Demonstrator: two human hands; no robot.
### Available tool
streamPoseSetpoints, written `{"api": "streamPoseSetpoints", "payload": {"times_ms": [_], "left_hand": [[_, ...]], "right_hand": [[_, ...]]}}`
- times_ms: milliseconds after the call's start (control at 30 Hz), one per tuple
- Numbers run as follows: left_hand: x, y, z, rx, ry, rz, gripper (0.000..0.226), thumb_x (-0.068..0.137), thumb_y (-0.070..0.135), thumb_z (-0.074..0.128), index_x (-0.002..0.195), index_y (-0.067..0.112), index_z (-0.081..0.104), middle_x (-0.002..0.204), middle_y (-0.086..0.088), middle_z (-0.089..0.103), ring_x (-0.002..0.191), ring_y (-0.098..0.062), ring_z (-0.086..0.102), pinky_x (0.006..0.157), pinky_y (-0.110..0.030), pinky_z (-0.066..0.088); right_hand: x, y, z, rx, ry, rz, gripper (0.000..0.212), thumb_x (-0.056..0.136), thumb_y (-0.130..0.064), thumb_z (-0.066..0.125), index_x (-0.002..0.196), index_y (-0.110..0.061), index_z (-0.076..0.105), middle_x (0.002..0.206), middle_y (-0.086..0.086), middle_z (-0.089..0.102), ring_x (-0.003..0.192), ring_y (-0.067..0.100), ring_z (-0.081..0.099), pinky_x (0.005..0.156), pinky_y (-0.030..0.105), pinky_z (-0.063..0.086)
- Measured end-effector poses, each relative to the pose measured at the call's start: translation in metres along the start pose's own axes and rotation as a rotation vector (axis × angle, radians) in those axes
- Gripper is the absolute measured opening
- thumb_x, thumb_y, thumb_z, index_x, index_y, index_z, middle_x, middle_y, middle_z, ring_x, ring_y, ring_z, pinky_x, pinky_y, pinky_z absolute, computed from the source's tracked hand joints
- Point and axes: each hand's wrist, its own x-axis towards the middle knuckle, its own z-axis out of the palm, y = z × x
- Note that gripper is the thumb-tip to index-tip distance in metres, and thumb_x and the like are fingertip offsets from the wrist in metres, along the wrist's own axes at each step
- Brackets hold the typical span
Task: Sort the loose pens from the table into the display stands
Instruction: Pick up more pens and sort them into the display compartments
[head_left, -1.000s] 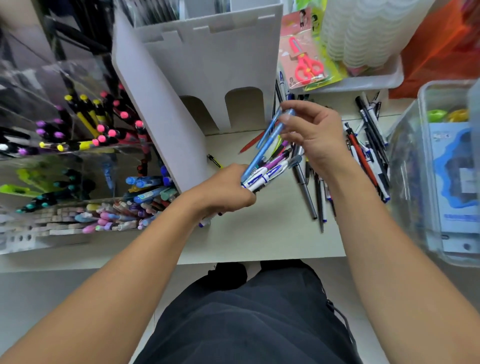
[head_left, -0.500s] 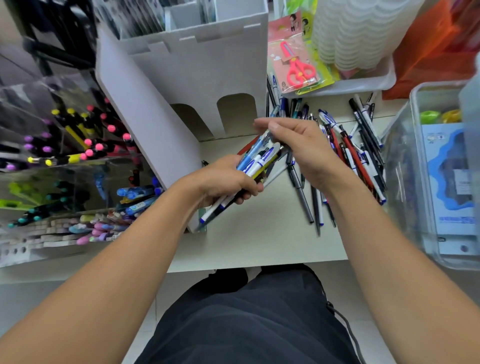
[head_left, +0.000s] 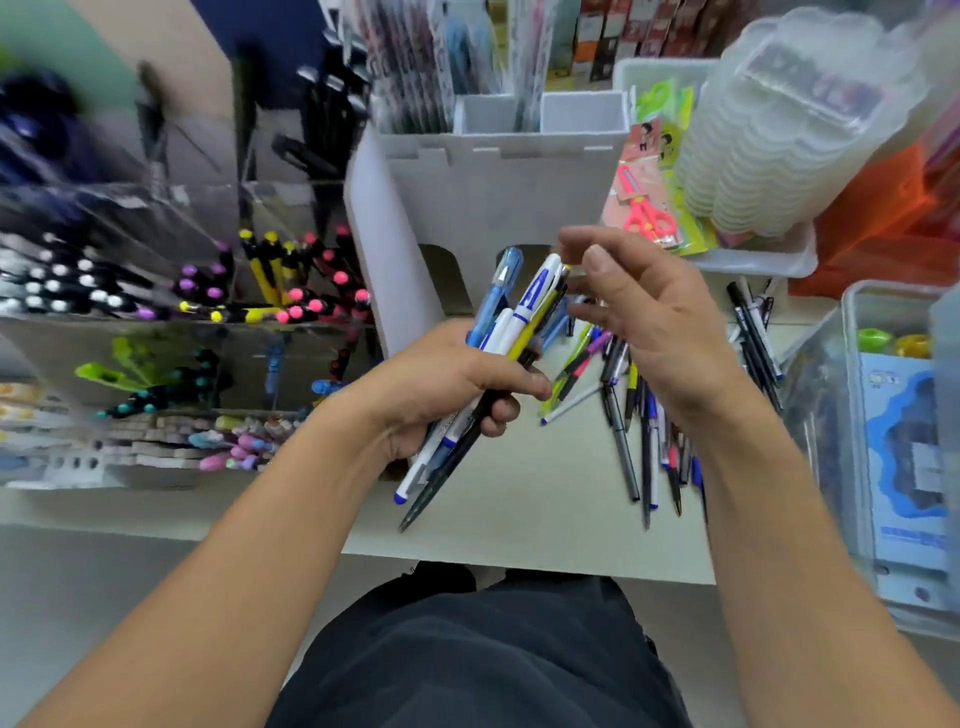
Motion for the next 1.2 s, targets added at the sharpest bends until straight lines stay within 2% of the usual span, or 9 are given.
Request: {"api": "streamPoseSetpoints", "payload": {"times_ms": [167,267,400,533,700,867,967,1100,1200], "left_hand": [[-0.071,0.014,-0.039,-0.012,0.169,0.205,0.022,0.088,-0.005,0.067,0.098,0.006,0.052,0.075,-0.018,0.054,0.047,-0.017,0.040,0.042,-0.023,0.035],[-0.101,0.007,-0.068,0.085,0.372,0.294,0.025,0.087,0.003,0.073,0.081,0.009,0.049,0.065,-0.013,0.049,0.051,-0.021,0.041,0.044,-0.027,0.036],[-0.126,-0.012,-0.102,0.026,0.515,0.384,0.018,0.083,0.004,0.077,0.090,0.006,0.060,0.056,-0.001,0.046,0.047,-0.015,0.042,0.045,-0.026,0.037],[-0.145,-0.035,-0.136,-0.111,0.529,0.403,0.024,0.083,0.000,0.077,0.082,0.017,0.060,0.049,0.012,0.049,0.045,-0.010,0.044,0.046,-0.022,0.038],[-0.154,-0.055,-0.164,-0.141,0.608,0.478,0.024,0.083,-0.001,0.075,0.094,0.016,0.062,0.059,0.014,0.061,0.047,-0.004,0.051,0.048,-0.018,0.041],[-0.164,-0.066,-0.178,-0.267,0.552,0.458,0.022,0.083,0.000,0.077,0.090,0.009,0.058,0.055,0.003,0.057,0.046,-0.012,0.050,0.043,-0.022,0.043],[-0.170,-0.065,-0.183,-0.331,0.517,0.488,0.027,0.081,-0.001,0.078,0.086,0.005,0.053,0.058,-0.006,0.052,0.048,-0.019,0.047,0.041,-0.023,0.041],[-0.172,-0.067,-0.191,-0.307,0.481,0.495,0.036,0.076,-0.003,0.082,0.096,0.006,0.054,0.069,-0.010,0.053,0.067,-0.029,0.051,0.047,-0.028,0.043],[-0.171,-0.072,-0.195,-0.294,0.461,0.471,0.030,0.081,-0.006,0.077,0.087,0.009,0.052,0.068,-0.005,0.056,0.072,-0.032,0.053,0.049,-0.029,0.044]], "right_hand": [[-0.007,-0.062,0.061,-0.128,-0.098,-0.148,0.016,0.085,-0.028,0.073,0.100,-0.023,0.074,0.074,-0.001,0.065,0.059,0.011,0.053,0.050,0.025,0.044],[-0.007,-0.085,0.118,-0.120,-0.151,-0.163,0.033,0.079,-0.033,0.083,0.106,-0.020,0.070,0.064,0.005,0.054,0.050,0.016,0.041,0.046,0.026,0.033],[0.005,-0.092,0.188,-0.213,-0.278,-0.159,0.026,0.083,-0.009,0.081,0.099,-0.020,0.064,0.065,0.010,0.062,0.046,0.014,0.050,0.044,0.021,0.040],[0.024,-0.088,0.234,-0.252,-0.362,-0.086,0.029,0.086,0.008,0.068,0.082,-0.015,0.052,0.062,0.006,0.061,0.048,0.019,0.061,0.040,0.026,0.044],[0.025,-0.086,0.280,-0.411,-0.517,-0.049,0.031,0.079,-0.021,0.084,0.099,-0.015,0.061,0.063,0.014,0.065,0.043,0.019,0.057,0.041,0.025,0.044],[0.037,-0.087,0.304,-0.435,-0.489,0.002,0.017,0.091,0.006,0.065,0.093,-0.011,0.065,0.054,0.003,0.061,0.041,0.013,0.055,0.041,0.024,0.049],[0.039,-0.087,0.309,-0.364,-0.391,-0.067,0.020,0.097,0.005,0.053,0.102,-0.008,0.067,0.066,0.008,0.056,0.041,0.007,0.046,0.042,0.021,0.040],[0.044,-0.102,0.300,-0.395,-0.211,-0.381,0.024,0.100,-0.009,0.047,0.105,-0.019,0.068,0.063,-0.014,0.050,0.051,0.012,0.041,0.047,0.032,0.035],[0.045,-0.129,0.287,-0.552,-0.443,-0.376,0.014,0.101,-0.013,0.059,0.101,-0.016,0.072,0.057,-0.009,0.049,0.044,0.012,0.042,0.038,0.028,0.033]]}}
